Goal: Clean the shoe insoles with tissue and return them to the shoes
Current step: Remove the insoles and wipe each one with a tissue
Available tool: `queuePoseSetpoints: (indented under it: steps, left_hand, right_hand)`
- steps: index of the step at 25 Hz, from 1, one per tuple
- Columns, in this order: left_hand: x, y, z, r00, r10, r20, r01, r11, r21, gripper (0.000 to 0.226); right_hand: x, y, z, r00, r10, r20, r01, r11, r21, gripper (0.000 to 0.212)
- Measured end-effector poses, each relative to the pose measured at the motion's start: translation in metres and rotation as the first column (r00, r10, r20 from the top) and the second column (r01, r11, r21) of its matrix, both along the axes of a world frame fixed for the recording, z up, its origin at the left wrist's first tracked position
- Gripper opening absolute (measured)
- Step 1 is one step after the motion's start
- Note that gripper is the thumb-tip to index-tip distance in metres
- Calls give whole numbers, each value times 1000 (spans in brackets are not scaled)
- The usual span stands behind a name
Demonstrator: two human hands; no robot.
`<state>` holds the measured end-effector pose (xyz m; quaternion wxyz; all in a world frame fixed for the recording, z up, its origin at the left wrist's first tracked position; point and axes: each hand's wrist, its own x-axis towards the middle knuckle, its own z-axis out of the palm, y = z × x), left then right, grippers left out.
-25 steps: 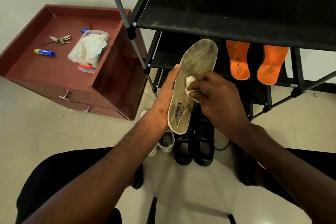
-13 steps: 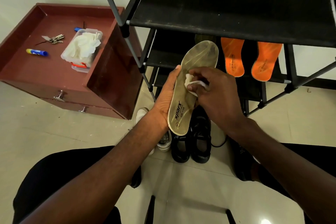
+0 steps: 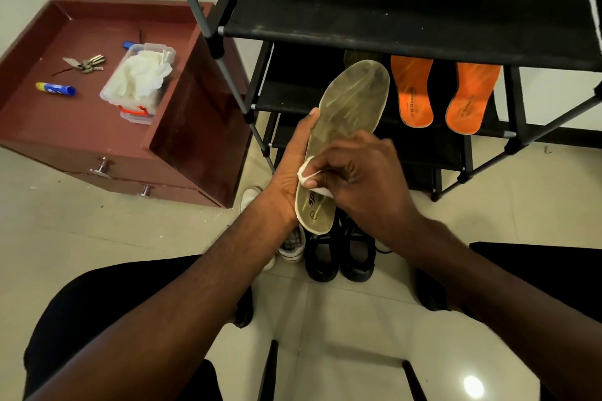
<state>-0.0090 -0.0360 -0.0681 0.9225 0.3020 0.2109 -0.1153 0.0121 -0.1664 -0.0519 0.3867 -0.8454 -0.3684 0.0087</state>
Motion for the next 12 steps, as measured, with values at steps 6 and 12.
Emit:
queuePoseSetpoints:
  steps: [6, 12]
  left_hand:
    - [1, 3, 0, 1000, 31, -6, -31, 999, -8, 53]
    - [5, 9, 2, 999, 35, 19, -34, 999, -3, 64]
  right_hand:
    - [8, 2, -4, 1000, -6, -30, 6, 1000, 23, 5]
    - [22, -8, -3, 990, -90, 105, 99, 992, -78, 9]
